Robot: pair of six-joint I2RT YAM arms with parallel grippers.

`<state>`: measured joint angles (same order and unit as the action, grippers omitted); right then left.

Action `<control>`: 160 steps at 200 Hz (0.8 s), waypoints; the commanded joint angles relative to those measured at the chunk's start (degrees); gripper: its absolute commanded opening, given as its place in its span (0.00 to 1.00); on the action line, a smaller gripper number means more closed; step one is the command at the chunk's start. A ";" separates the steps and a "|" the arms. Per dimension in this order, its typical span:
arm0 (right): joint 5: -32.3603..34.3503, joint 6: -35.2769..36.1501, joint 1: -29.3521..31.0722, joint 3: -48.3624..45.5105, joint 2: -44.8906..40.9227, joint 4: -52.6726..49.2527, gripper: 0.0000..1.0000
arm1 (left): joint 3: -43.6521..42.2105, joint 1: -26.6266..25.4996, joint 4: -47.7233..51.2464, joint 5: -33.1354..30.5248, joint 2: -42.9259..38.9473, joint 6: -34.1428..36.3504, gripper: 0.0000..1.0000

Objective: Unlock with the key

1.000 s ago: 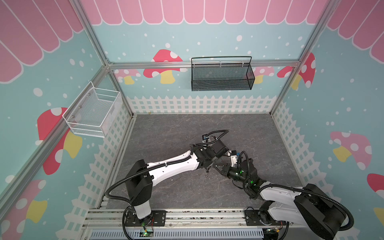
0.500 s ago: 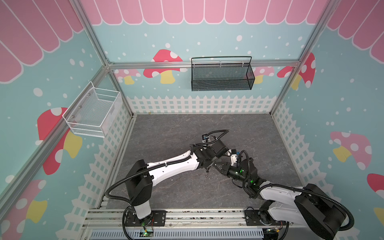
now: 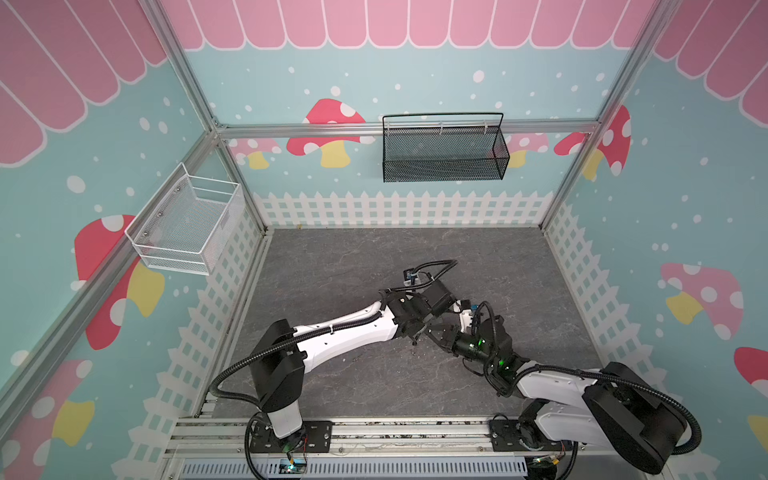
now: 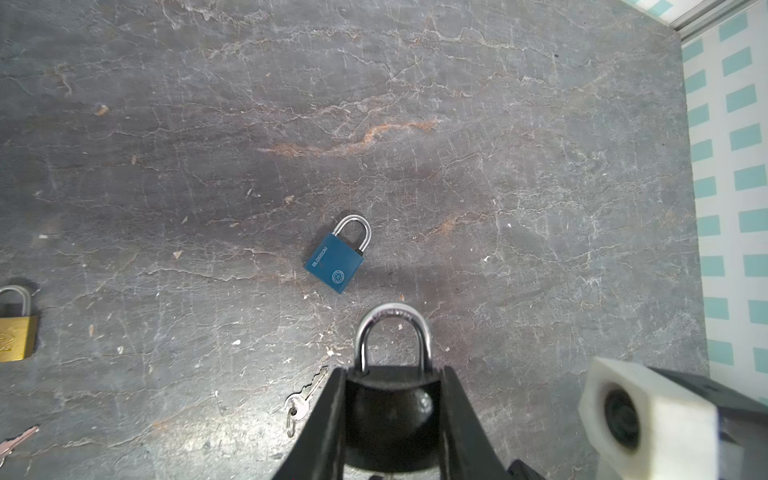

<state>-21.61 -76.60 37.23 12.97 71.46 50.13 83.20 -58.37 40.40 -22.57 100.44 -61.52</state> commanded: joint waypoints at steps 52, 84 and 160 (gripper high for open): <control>0.55 -0.85 0.22 1.96 -2.82 1.20 0.00 | -0.95 -0.47 -0.50 -2.35 -2.70 -0.65 0.00; -0.19 -0.90 0.41 2.32 -2.06 1.20 0.00 | -0.19 -0.51 -0.50 -2.43 -2.69 -0.25 0.00; -1.71 -1.18 0.82 3.55 -0.10 1.48 0.00 | -0.33 -0.52 -0.49 -3.80 -3.44 0.06 0.00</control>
<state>-22.70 -76.79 37.58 15.07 71.61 49.39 82.74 -58.63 40.23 -24.12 98.76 -61.30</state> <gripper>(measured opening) 0.056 0.289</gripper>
